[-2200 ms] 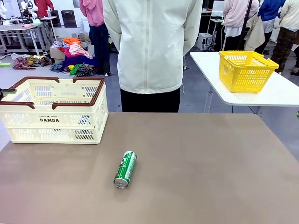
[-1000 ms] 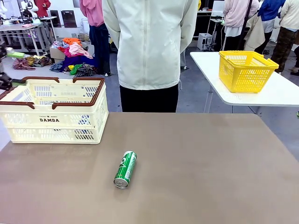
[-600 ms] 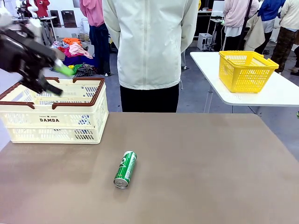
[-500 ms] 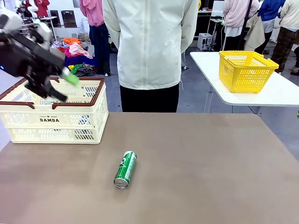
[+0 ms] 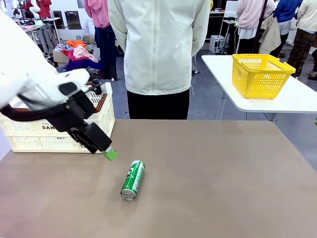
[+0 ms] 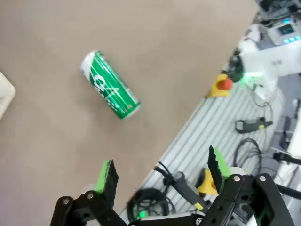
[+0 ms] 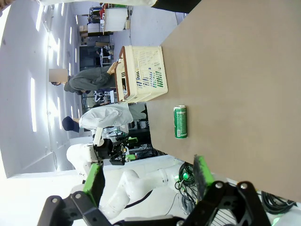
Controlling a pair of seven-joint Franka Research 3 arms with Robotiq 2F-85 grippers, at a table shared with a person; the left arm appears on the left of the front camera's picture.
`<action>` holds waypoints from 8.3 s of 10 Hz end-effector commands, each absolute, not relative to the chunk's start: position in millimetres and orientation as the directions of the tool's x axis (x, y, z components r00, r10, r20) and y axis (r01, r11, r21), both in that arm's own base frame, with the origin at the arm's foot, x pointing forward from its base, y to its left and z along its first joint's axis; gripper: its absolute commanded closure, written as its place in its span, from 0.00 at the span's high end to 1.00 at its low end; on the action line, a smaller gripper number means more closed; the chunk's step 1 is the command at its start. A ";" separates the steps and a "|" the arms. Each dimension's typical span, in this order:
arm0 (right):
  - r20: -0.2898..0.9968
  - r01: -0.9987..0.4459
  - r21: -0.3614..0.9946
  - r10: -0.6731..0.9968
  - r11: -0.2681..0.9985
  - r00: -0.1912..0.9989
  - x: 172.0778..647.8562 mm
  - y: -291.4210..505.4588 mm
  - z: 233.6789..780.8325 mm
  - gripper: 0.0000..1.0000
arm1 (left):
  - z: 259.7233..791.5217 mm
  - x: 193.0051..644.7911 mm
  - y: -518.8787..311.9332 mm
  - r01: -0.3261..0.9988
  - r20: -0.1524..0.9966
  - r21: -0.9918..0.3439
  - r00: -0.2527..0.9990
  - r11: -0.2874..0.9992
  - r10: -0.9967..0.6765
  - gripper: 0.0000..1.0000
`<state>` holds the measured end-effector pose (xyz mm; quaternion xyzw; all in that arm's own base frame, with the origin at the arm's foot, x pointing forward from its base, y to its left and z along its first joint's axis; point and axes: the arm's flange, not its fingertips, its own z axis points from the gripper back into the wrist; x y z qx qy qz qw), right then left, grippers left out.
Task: Place the drinks into the Shopping basket.
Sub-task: Pick up one drink and place it into the Shopping basket.
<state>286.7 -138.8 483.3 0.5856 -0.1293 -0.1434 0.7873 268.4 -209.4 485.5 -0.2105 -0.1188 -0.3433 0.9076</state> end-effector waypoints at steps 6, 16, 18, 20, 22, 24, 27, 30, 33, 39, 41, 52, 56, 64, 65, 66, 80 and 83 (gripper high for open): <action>0.021 0.081 0.966 -0.388 0.245 0.922 287.7 -137.1 488.3 1.00 | 480.0 269.4 -223.7 0.499 0.251 -0.238 0.861 0.834 -0.443 1.00; 0.021 0.081 0.966 -0.388 0.245 0.922 287.7 -137.1 488.3 1.00 | 397.5 297.5 -321.4 0.193 0.207 -0.058 0.962 0.980 -0.177 1.00; 0.021 0.081 0.966 -0.388 0.245 0.922 287.7 -137.1 488.3 1.00 | 374.1 305.5 -329.4 0.240 0.191 -0.045 0.955 0.970 -0.228 1.00; 0.021 0.081 0.966 -0.388 0.245 0.922 287.7 -137.1 488.3 1.00 | 349.0 315.5 -338.1 0.287 0.172 -0.027 0.945 0.958 -0.279 1.00; 0.021 0.081 0.966 -0.388 0.245 0.922 287.7 -137.1 488.3 1.00 | 326.2 321.4 -348.2 0.281 0.138 0.022 0.950 0.959 -0.282 1.00; 0.021 0.081 0.966 -0.388 0.245 0.922 287.7 -137.1 488.3 1.00 | 313.4 324.3 -350.7 0.270 0.128 0.038 0.953 0.962 -0.273 1.00; 0.021 0.081 0.966 -0.388 0.245 0.922 287.7 -137.1 488.3 1.00 | 305.8 332.2 -351.1 0.246 0.152 0.013 0.957 0.969 -0.245 1.00; 0.021 0.081 0.966 -0.388 0.245 0.922 287.7 -137.1 488.3 1.00 | 303.8 337.0 -349.7 0.210 0.195 0.007 0.959 0.978 -0.207 1.00; 0.021 0.081 0.966 -0.388 0.245 0.922 287.7 -137.1 488.3 1.00 | 302.4 338.2 -349.3 0.203 0.198 0.046 0.958 0.978 -0.208 0.00; 0.021 0.081 0.966 -0.388 0.245 0.922 287.7 -137.1 488.3 1.00 | 313.7 338.0 -343.6 0.209 0.189 0.035 0.959 0.977 -0.212 0.00; 0.021 0.081 0.966 -0.388 0.245 0.922 287.7 -137.1 488.3 1.00 | 385.8 337.5 -326.6 0.249 0.239 -0.013 0.941 0.968 -0.239 0.00; 0.021 0.081 0.966 -0.388 0.245 0.922 287.7 -137.1 488.3 1.00 | 556.3 302.1 -304.4 0.214 0.261 -0.095 0.948 0.972 -0.183 0.00; 0.021 0.081 0.966 -0.388 0.245 0.922 287.7 -137.1 488.3 1.00 | 573.8 411.0 -225.7 -0.043 0.135 -0.214 0.988 0.976 0.073 0.00; 0.021 0.081 0.966 -0.388 0.245 0.922 287.7 -137.1 488.3 1.00 | 504.3 555.6 -123.1 -0.176 0.173 -0.090 0.966 0.980 0.190 0.00; 0.021 0.081 0.966 -0.388 0.245 0.922 287.7 -137.1 488.3 1.00 | 502.6 559.9 -124.7 -0.161 0.191 -0.092 0.966 0.983 0.176 0.00; 0.021 0.081 0.966 -0.388 0.245 0.922 287.7 -137.1 488.3 1.00 | 503.5 564.3 -124.8 -0.151 0.182 -0.089 0.969 0.985 0.165 0.00; 0.021 0.081 0.966 -0.388 0.245 0.922 287.7 -137.1 488.3 1.00 | 450.4 587.7 -105.1 -0.038 0.209 -0.028 0.977 0.999 0.043 0.00; 0.021 0.081 0.966 -0.388 0.245 0.922 287.7 -137.1 488.3 1.00 | 423.3 587.2 -99.6 0.017 0.227 -0.017 0.974 1.000 -0.013 0.00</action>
